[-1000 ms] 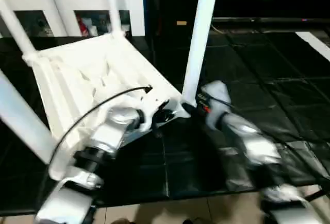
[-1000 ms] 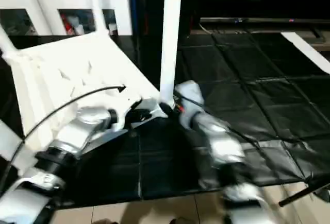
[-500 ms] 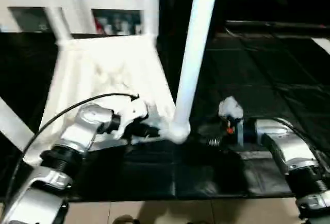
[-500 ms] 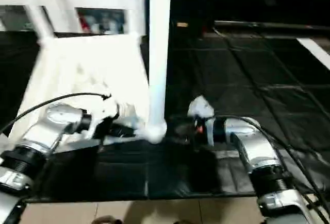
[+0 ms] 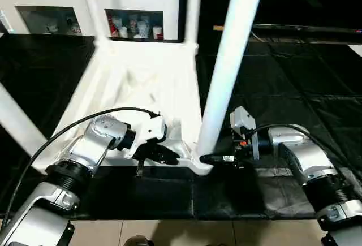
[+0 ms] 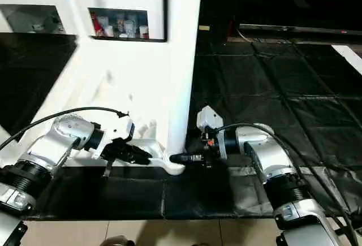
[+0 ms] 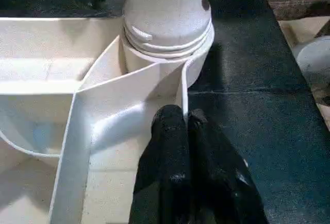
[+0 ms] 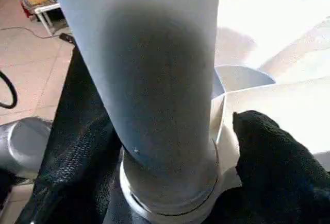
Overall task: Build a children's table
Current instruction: Rotate leg to tighten
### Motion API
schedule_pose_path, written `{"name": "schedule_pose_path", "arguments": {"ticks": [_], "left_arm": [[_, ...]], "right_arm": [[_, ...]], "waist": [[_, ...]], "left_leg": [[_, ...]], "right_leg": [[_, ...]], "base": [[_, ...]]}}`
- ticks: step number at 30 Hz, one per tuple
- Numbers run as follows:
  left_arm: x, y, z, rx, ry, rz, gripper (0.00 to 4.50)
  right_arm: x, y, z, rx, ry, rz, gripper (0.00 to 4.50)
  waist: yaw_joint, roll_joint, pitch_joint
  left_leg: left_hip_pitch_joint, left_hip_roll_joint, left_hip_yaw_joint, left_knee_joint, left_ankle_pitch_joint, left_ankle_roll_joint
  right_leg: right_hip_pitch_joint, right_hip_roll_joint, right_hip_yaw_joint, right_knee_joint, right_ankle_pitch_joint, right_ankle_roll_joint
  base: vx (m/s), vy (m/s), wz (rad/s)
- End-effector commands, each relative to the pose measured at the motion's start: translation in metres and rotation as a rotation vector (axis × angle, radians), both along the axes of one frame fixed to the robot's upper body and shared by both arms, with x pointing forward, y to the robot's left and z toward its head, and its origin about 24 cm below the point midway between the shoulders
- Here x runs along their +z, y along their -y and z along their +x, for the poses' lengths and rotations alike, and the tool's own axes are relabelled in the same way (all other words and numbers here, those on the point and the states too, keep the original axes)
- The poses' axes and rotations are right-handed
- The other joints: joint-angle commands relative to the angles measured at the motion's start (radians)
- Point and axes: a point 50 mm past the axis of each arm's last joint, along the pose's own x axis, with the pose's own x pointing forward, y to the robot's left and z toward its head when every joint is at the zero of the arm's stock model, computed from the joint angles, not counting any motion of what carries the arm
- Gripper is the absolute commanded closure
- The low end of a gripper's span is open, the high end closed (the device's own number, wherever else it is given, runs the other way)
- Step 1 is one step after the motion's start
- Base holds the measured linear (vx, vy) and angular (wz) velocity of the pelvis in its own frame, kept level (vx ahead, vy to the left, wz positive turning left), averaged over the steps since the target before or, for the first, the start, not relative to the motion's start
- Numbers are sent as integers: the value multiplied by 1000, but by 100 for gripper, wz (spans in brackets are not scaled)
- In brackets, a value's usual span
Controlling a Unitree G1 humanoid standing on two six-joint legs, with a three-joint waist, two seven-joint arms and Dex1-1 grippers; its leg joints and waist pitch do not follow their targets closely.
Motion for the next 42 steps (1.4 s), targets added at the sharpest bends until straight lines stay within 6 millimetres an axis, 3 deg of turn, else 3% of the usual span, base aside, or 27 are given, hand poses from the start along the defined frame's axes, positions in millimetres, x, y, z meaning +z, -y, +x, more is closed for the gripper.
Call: {"name": "schedule_pose_path", "arguments": {"ticks": [1, 4, 10, 16, 18, 22, 24, 26, 29, 34, 38, 40, 41, 42], "left_arm": [[3, 10, -5, -90, 11, -6, 450], [3, 10, -5, -92, 10, -4, 450], [2, 9, -6, -91, 9, -1, 450], [1, 9, -4, -49, 33, -5, 450], [1, 12, 2, 59, 52, -9, 450], [4, 20, 9, 208, 58, -75, 450], [6, 26, 13, 288, 69, -100, 450], [10, 35, 20, 410, 91, -135, 450], [13, 46, 25, 533, 88, -180, 450], [15, 61, 30, 641, 113, -196, 450], [13, 71, 37, 721, 167, -172, 450], [13, 72, 36, 727, 161, -172, 450], [13, 71, 36, 730, 161, -167, 450], [13, 70, 36, 732, 164, -163, 450]], "right_arm": [[4, -1, 3, 9, 1, 3, 126], [3, -1, 3, 22, -10, 6, 136], [3, -3, 3, 28, -22, 14, 210], [1, -5, 1, 23, -23, 16, 238], [-4, -8, 4, -81, -3, -13, 239], [-11, -16, 14, -295, 41, -37, 247], [-14, -21, 18, -378, 47, -35, 250], [-18, -32, 20, -483, 55, -33, 252], [-21, -46, 22, -571, 55, -32, 253], [-27, -62, 25, -706, 37, -49, 254], [-27, -69, 35, -850, 50, -72, 254], [-25, -68, 36, -885, 38, -57, 254], [-24, -67, 37, -902, 40, -44, 254], [-22, -65, 37, -907, 45, -30, 254]], "waist": [[-6, -4, -70], [-7, -5, -70], [-8, -5, -69], [-9, -5, -69], [-11, -5, -67], [-28, -6, -61], [-41, -7, -61], [-61, -6, -62], [-73, -9, -66], [-74, -6, -71], [-77, 4, -71], [-76, 2, -70], [-75, 7, -69], [-76, 1, -68]], "left_leg": [[12, 44, -11, -67, -197, 37], [13, 45, -11, -66, -192, 39], [13, 45, -10, -67, -191, 40], [13, 45, -11, -67, -195, 35], [14, 46, -11, -68, -202, 30], [21, 39, -15, -71, -252, 2], [13, 36, -20, -72, -257, -1], [13, 36, -19, -70, -255, -3], [8, 31, -18, -66, -227, 14], [3, 30, -15, -64, -173, 32], [6, 32, -14, -66, -178, 28], [7, 31, -15, -66, -200, 27], [8, 31, -15, -67, -209, 26], [7, 31, -15, -68, -217, 25]], "right_leg": [[54, -85, 52, -83, -329, -162], [53, -84, 52, -81, -321, -164], [53, -84, 52, -80, -319, -168], [52, -84, 52, -81, -332, -163], [51, -83, 53, -82, -342, -159], [47, -87, 48, -99, -484, -119], [52, -86, 45, -103, -518, -97], [48, -84, 48, -101, -486, -107], [52, -83, 47, -99, -447, -120], [54, -78, 49, -93, -359, -134], [53, -74, 51, -87, -272, -170], [56, -77, 50, -90, -300, -162], [55, -78, 51, -92, -315, -156], [55, -77, 51, -94, -322, -151]], "base": [[0, 0, 0], [0, 0, 0], [0, 0, 0], [0, 0, 0], [0, 0, 0], [0, 0, 0], [0, 0, 0], [0, 0, 0], [0, 0, 0], [0, 0, 0], [0, 0, 0], [0, 0, 0], [0, 0, 0], [0, 0, 0]]}}
